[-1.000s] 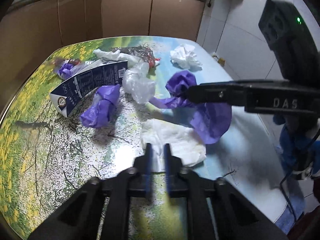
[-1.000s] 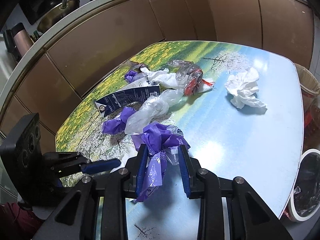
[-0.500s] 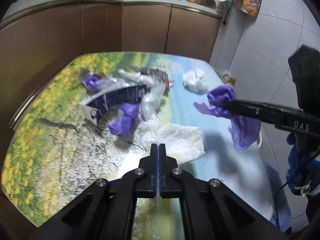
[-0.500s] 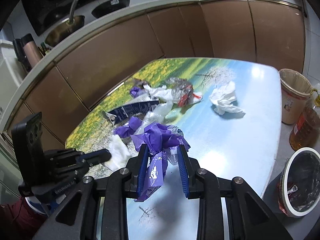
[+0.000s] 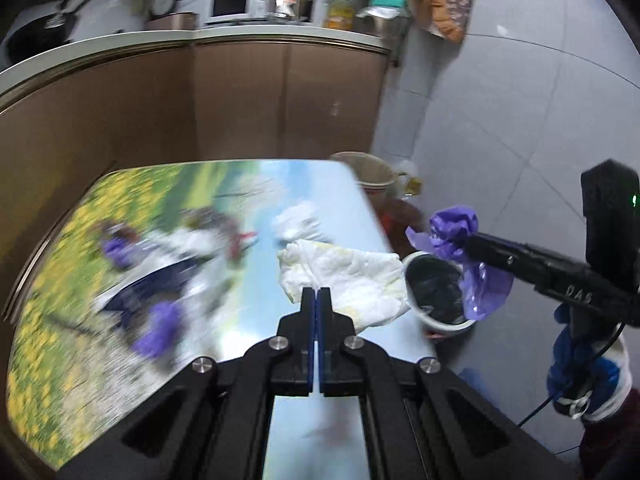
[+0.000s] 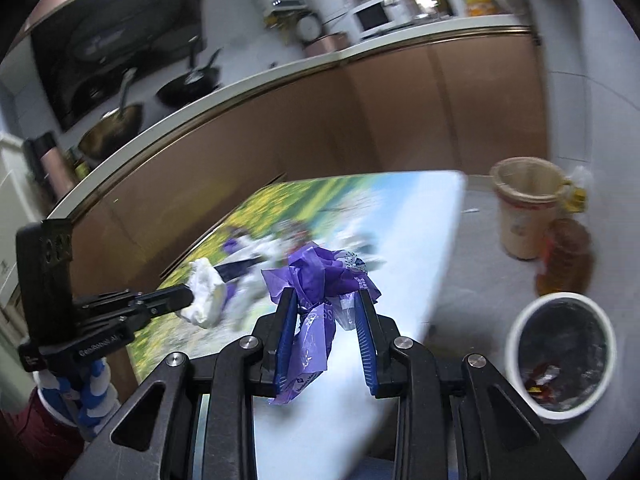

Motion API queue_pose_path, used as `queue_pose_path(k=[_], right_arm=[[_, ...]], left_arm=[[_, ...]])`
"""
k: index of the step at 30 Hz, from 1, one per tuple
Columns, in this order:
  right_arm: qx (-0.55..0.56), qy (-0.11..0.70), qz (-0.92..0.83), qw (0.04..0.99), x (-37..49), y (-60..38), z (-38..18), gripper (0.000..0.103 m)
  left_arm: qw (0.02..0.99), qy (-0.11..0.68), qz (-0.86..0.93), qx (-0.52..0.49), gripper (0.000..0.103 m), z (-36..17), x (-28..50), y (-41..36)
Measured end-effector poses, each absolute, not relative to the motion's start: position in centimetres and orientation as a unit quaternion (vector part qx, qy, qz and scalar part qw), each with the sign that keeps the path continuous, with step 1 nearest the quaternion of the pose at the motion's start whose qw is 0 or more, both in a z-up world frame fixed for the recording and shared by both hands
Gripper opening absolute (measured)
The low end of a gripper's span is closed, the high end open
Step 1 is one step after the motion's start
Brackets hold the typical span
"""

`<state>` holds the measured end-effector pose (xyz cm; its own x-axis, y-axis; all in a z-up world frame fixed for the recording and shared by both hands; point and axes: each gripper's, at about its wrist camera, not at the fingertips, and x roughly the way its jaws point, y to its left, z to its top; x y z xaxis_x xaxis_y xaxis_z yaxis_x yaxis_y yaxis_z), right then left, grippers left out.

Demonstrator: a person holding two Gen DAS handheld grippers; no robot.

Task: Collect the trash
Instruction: 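Carry the glove and cloth to the white bin and release both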

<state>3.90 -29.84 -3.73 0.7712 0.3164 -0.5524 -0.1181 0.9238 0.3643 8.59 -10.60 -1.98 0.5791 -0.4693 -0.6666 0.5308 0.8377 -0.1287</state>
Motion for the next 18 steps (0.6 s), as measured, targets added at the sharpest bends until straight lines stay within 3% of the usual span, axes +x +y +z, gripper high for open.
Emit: queue_pose_path(k=[8,18], right_arm=[[0.186,0.315,-0.014,0.931,2.0,-40.3,-6.7,0.029],[0.207,0.373,-0.136,0.894,3.9,-49.3,-14.7,0.03]], left_arm=[[0.845,0.386,-0.367,0.055,0.0,-3.6,11.8,-24.2],[0.772,0.46,-0.434,0.067,0.0,-10.7,16.1,-40.3]])
